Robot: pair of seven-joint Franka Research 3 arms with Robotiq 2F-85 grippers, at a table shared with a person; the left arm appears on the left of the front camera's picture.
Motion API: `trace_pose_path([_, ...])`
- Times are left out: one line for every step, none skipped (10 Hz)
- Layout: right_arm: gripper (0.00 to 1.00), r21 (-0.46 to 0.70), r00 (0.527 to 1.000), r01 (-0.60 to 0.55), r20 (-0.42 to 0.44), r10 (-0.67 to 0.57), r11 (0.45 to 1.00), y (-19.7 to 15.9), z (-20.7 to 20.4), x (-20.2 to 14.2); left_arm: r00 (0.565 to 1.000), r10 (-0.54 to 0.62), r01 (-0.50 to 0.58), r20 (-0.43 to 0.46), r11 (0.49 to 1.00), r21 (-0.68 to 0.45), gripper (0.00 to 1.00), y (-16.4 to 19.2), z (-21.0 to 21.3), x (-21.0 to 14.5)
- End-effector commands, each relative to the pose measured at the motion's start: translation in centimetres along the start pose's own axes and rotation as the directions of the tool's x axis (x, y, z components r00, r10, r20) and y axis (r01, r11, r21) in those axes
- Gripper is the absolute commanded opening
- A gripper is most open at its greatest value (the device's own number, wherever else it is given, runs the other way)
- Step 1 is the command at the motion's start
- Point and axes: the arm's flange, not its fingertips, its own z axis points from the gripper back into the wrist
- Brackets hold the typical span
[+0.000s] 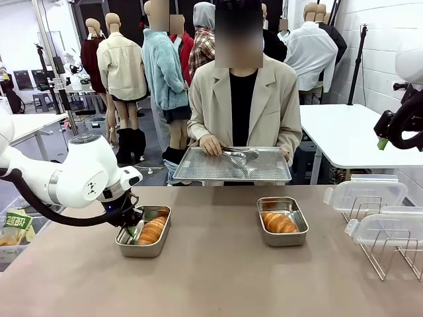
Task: Place the bread in airtight containers.
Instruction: Pick up one Airtight Container lid and hand it to the human.
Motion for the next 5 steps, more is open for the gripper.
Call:
trace_pose_path([1.00,-0.013,1.000,0.009,-0.001,-0.009,1.000,0.1,0.1,-0.1,1.000,-0.028,0.029,-0.013,0.999,0.018,0.10,-0.3,1.0,0.0])
trace_pose_path([1.00,-0.013,1.000,0.009,-0.001,-0.009,1.000,0.1,0.1,-0.1,0.999,-0.042,0.041,0.003,0.999,0.025,0.29,-0.7,1.7,-0.1])
trace_pose_path([1.00,-0.013,1.000,0.009,-0.001,-0.009,1.000,0.1,0.1,-0.1,0.998,-0.059,0.059,0.009,0.998,0.019,0.48,-1.0,2.7,-0.2])
trace_pose_path([1.00,-0.013,1.000,0.009,-0.001,-0.009,1.000,0.1,0.1,-0.1,0.997,-0.075,0.074,0.018,0.997,0.034,0.68,-1.4,3.8,-0.2])
trace_pose_path([1.00,-0.013,1.000,0.009,-0.001,-0.009,1.000,0.1,0.1,-0.1,0.994,-0.107,0.106,0.018,0.992,0.061,0.87,-1.4,6.3,-0.3])
